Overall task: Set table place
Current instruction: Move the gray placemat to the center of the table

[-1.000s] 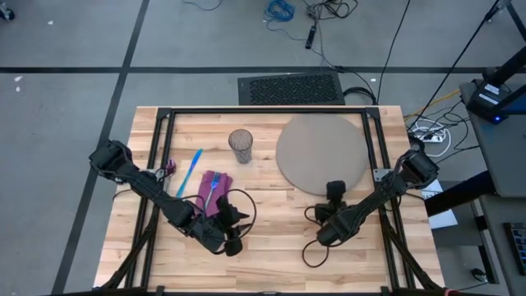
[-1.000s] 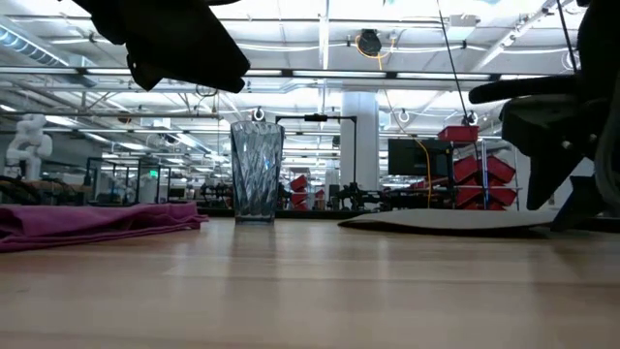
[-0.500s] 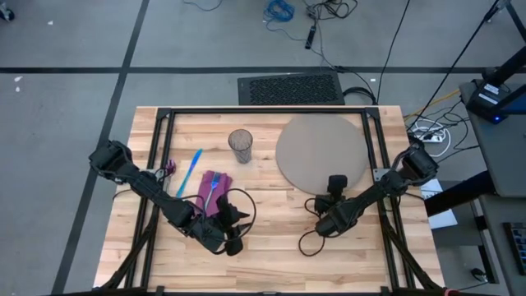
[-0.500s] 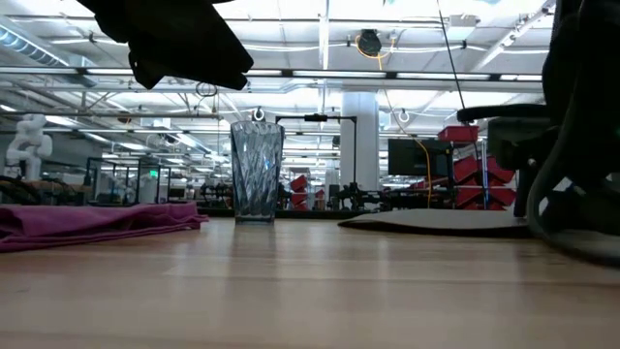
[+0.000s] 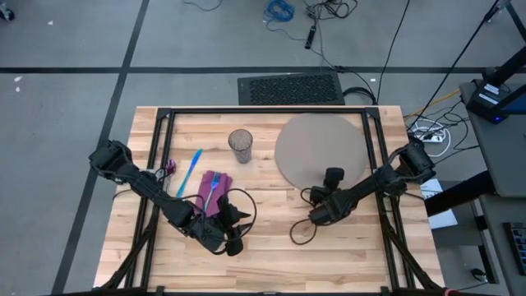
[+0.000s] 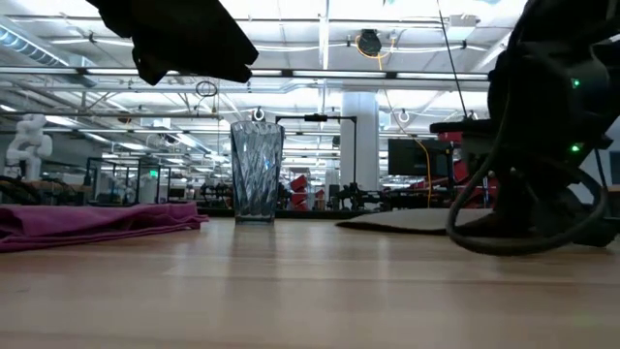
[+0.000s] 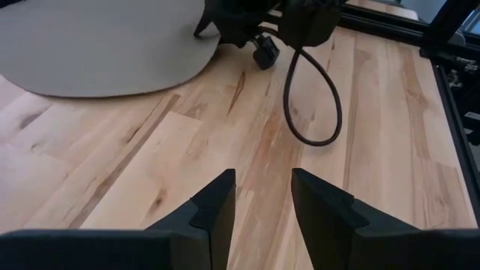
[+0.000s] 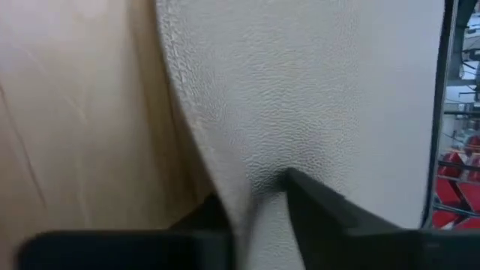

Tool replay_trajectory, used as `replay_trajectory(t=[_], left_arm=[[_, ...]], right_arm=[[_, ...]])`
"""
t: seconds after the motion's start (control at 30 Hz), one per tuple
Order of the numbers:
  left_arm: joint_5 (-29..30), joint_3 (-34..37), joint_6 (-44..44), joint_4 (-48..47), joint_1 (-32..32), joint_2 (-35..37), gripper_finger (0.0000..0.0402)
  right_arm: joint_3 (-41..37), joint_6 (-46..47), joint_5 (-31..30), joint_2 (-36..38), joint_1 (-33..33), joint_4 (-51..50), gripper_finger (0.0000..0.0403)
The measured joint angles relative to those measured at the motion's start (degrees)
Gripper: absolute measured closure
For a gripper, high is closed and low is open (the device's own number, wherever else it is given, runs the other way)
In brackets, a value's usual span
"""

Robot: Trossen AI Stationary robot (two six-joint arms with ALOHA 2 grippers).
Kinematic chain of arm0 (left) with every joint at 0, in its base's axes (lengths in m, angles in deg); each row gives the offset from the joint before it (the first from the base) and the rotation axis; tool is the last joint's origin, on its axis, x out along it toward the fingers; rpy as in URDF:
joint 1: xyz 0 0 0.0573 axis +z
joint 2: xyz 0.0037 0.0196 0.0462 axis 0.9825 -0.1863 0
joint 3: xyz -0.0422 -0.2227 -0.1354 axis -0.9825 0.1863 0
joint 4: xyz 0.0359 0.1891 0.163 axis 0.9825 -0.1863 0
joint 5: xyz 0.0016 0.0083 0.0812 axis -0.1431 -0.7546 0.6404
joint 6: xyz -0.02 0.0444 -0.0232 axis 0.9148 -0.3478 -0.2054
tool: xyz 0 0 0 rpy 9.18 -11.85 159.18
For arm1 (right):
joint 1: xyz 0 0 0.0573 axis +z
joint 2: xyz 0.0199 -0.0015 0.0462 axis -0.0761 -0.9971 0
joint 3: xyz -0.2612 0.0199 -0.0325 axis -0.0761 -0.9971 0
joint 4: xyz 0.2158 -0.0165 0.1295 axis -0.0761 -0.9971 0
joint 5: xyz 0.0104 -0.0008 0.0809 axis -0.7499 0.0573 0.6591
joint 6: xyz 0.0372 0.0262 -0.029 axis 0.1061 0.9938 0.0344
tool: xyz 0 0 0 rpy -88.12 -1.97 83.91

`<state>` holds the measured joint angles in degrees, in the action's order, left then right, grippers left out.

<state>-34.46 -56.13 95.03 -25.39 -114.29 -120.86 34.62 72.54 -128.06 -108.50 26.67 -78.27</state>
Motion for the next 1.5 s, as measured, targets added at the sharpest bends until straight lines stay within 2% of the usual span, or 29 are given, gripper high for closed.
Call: replay_trajectory(t=[0.07,0.17,0.5,0.8,1.07,1.5], left_arm=[[0.0,0.0,0.0,-0.05,-0.02,0.0,0.0285],[0.0,0.0,-0.03,-0.11,-0.02,0.0,0.0285],[-0.02,0.0,-0.04,-0.57,-0.03,0.0,0.0285],[-0.02,0.0,-0.05,-0.59,-0.04,0.0,0.0285],[-0.04,0.0,-0.05,-0.77,-0.03,0.0,0.0285],[-0.07,0.0,0.28,-0.68,-0.37,0.0,0.0285]], right_arm=[[0.04,-0.38,0.13,0.01,-0.12,0.79,0.0377],[0.05,-0.84,-0.39,0.03,0.17,1.68,0.0397],[3.95,2.39,-6.69,1.43,0.99,-0.02,0.0403],[14.81,0.58,-9.75,3.29,4.35,-7.87,0.0403],[23.33,-6.46,0.13,3.31,8.82,-2.21,0.0403],[23.82,-14.12,22.35,-0.01,10.43,15.13,0.0403]])
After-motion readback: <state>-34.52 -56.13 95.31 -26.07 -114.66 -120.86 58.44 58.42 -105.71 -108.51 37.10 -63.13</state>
